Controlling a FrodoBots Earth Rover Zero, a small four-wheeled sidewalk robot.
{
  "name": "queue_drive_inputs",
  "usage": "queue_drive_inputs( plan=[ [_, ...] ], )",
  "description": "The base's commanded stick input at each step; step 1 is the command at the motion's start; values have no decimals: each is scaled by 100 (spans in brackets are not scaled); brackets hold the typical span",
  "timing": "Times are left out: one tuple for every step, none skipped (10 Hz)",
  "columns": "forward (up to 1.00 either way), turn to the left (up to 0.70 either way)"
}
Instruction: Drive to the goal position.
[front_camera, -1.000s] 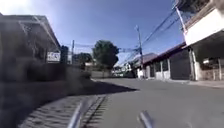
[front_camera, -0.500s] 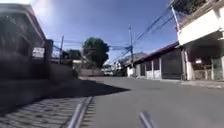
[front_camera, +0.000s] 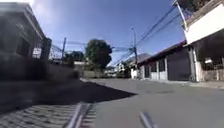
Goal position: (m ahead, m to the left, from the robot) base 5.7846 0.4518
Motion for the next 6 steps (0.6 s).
queue_drive_inputs(
  plan=[
    [100, -2],
    [100, -2],
    [100, -2],
    [100, -23],
    [100, -36],
    [100, -40]
  ],
)
